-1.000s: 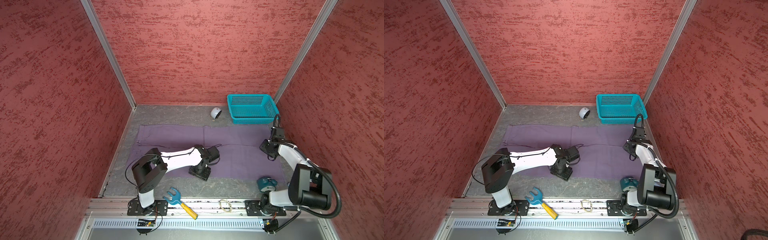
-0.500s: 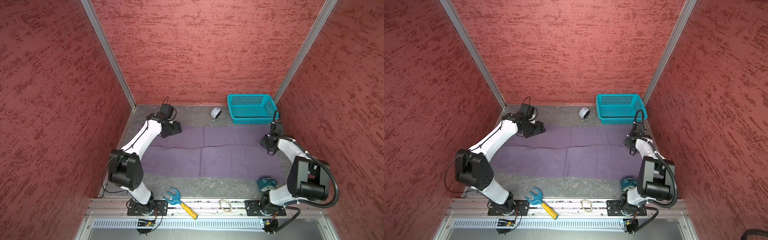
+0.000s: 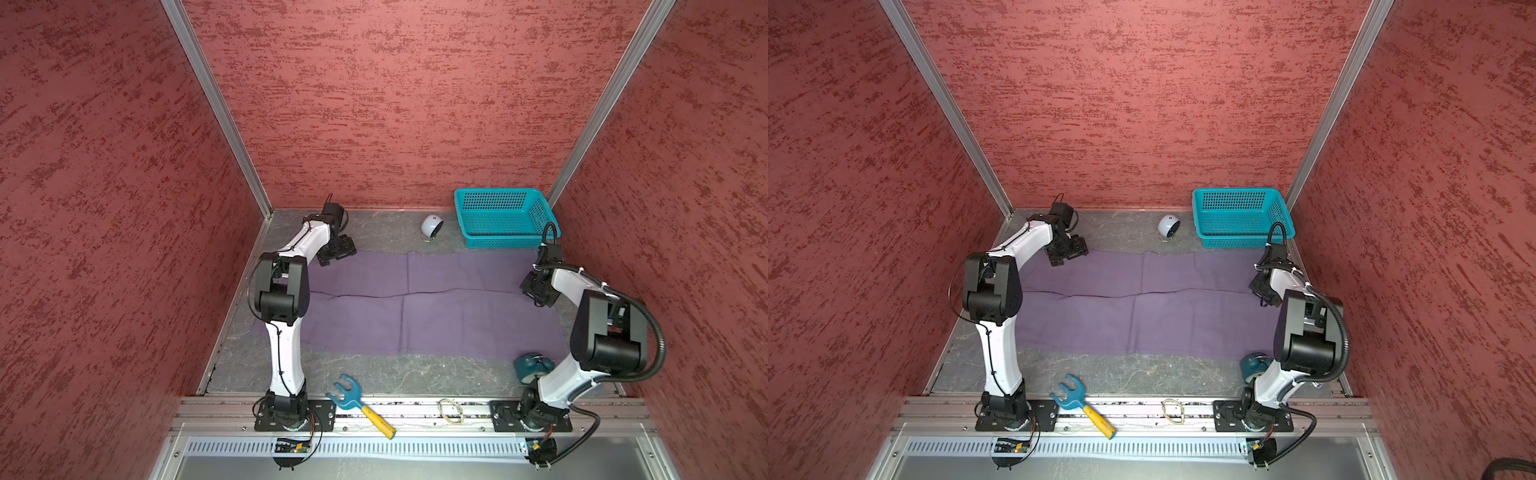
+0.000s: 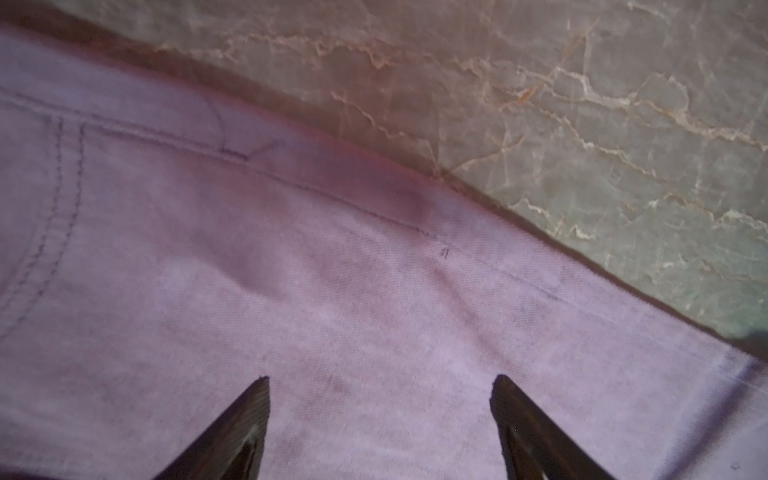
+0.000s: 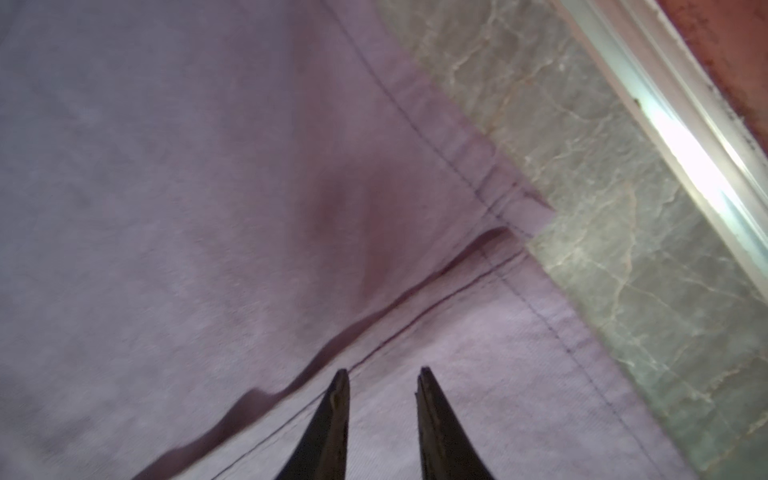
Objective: Fold and stack the trousers
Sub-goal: Smooth out the trousers at the center of the table.
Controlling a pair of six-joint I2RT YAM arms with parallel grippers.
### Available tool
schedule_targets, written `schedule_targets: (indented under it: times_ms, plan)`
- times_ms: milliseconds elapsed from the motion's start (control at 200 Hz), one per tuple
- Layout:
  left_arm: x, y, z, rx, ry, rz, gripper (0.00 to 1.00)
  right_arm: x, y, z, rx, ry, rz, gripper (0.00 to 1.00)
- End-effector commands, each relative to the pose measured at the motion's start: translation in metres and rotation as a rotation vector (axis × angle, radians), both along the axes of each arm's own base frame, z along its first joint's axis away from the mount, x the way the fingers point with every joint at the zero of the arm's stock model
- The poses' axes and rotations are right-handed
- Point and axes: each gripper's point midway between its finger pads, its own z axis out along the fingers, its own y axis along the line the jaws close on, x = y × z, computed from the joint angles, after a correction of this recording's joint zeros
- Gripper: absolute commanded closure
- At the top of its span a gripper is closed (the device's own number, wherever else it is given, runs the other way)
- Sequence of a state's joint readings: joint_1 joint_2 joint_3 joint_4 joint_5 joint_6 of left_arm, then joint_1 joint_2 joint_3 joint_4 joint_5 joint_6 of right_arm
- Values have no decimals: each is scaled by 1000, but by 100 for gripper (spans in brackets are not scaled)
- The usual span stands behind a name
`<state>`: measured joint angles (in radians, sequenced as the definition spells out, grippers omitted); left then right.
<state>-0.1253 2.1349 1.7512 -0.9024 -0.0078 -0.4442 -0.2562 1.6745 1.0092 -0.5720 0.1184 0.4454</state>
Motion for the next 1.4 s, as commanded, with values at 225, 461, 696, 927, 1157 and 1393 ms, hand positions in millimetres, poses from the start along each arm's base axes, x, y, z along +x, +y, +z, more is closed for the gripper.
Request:
schedule_targets:
  times_ms: [225, 461, 696, 927, 1157, 1393]
  plan:
    - [22, 38, -26, 30, 16, 60, 19, 27, -17, 17, 17, -49, -24, 67]
    - [31, 56, -38, 27, 31, 92, 28, 56, -24, 16, 26, -52, -20, 59]
    - [38, 67, -47, 14, 40, 113, 51, 75, -19, -3, 72, -76, 3, 66]
    - [46, 86, -47, 31, 40, 145, 100, 80, -21, -21, 83, -48, 4, 94]
    - [57, 116, -39, 63, 22, 189, 100, 99, -19, -28, 122, -74, 7, 100]
    - [75, 143, -24, 96, -18, 223, 100, 118, -7, -28, 191, -135, 28, 100]
